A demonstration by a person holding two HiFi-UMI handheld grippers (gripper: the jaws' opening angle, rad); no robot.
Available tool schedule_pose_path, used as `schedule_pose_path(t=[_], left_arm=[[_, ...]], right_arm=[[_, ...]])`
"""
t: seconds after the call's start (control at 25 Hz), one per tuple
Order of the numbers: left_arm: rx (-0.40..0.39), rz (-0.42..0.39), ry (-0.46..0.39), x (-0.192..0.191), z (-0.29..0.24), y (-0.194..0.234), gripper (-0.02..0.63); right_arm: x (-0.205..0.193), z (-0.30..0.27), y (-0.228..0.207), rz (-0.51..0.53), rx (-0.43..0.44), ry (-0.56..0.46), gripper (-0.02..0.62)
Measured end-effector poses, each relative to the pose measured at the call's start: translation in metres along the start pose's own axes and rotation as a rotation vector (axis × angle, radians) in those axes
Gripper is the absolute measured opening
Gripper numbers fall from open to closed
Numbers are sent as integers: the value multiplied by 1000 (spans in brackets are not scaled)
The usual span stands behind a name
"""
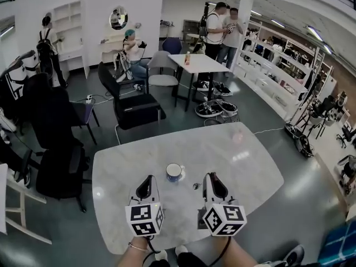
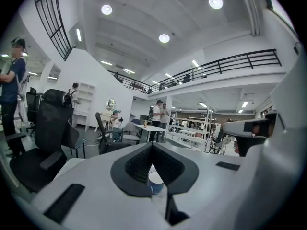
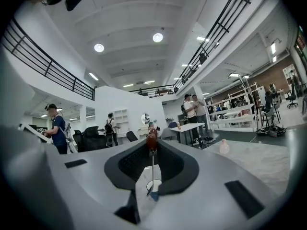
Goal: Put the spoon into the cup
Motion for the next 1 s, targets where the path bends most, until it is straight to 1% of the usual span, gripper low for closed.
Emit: schedule_pose_path(t=[0.16,0.32,0.4,0.68,1.0], left_arm=[[58,3,6,-4,1,7,15],[115,40,10,-9,4,17,15],[133,40,16,-12,4,20,15],[164,36,37,-18,5,24,15],[188,37,60,-28,2,31,15]], right_arm=[[-2,-15,-2,10,46,23,66],[-8,-25,-4,4,74,49,66],[-12,-29,-5,-1,85,64,66],[-29,-46,-5,-25,115,105,66],[-47,-78,1,-84,156,122,66]])
Point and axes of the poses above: the fingertips, and each gripper's own axes: z backward along the fingers, y to its left, x out of its top, the point moved 6 cm from there along z, backward along the fingers, and after that the axes turned 7 degrees about -x, right-handed, at the moved point
